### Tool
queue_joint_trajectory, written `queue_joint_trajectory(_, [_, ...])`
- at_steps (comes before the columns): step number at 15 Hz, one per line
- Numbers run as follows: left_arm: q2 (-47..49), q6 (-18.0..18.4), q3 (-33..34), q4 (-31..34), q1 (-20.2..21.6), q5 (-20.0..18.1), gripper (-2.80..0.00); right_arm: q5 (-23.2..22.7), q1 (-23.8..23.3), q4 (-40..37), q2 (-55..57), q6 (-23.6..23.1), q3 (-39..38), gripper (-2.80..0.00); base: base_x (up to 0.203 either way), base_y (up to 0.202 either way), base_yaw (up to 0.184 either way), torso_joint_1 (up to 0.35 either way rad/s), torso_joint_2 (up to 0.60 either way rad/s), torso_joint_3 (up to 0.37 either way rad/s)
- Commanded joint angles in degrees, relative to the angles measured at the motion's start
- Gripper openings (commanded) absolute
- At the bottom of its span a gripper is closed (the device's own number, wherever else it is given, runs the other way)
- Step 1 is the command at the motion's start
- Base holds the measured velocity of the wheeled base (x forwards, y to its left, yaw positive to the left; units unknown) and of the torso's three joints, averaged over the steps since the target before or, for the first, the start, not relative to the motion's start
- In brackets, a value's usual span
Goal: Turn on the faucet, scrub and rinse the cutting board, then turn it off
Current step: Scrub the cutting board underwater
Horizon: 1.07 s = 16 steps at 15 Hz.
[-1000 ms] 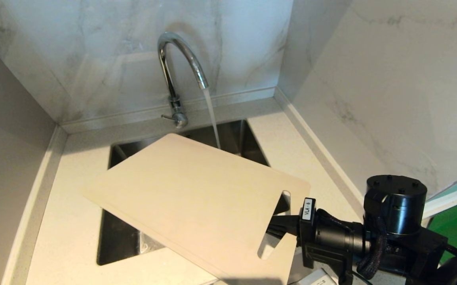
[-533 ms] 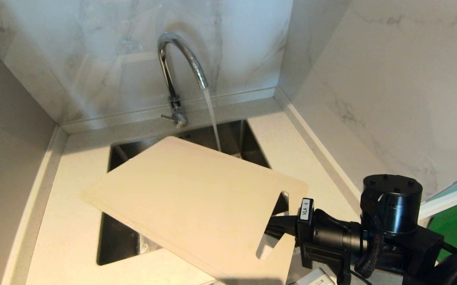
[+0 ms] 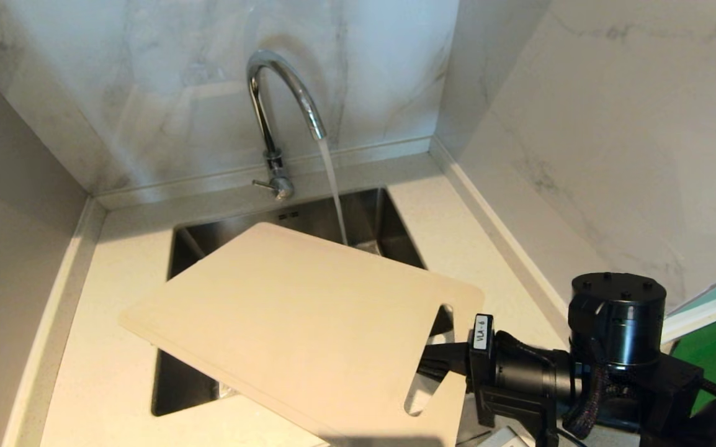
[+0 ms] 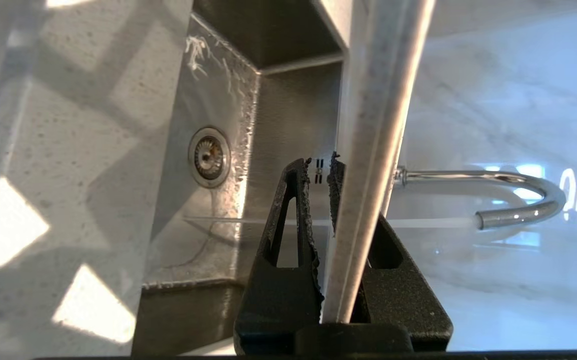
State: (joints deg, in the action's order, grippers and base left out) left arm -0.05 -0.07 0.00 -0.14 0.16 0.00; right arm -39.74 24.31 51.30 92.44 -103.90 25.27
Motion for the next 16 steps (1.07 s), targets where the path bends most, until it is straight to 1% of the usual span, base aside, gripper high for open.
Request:
queue_joint_trajectory(1, [-0.04,-0.01,0.0,-0.04,0.02,0.0,-2.8,-0.29,0.04,-1.43,-2.35,-0.98,-0.14,-2.8,0.0,0.0,0.0,0.0,0.0,0.0])
queue_joint_trajectory(7, [-0.04,-0.01,0.0,-0.04,0.02,0.0,-2.8,-1.13,0.04,-2.52,-3.36,-1.74,-2.24,-2.8,0.0,0.0,0.0,0.0,0.0,0.0])
queue_joint_trajectory(10, [-0.04,-0.01,0.0,-0.04,0.02,0.0,-2.8,-2.27,0.04,-2.71,-3.76,-2.97,-2.16,-2.8,0.0,0.0,0.0,0.0,0.0,0.0])
queue_joint_trajectory(16, [-0.04,-0.01,0.0,-0.04,0.02,0.0,-2.8,-2.18,0.05,-4.18,-4.2,-3.5,-2.33,-2.8,0.0,0.0,0.0,0.0,0.0,0.0])
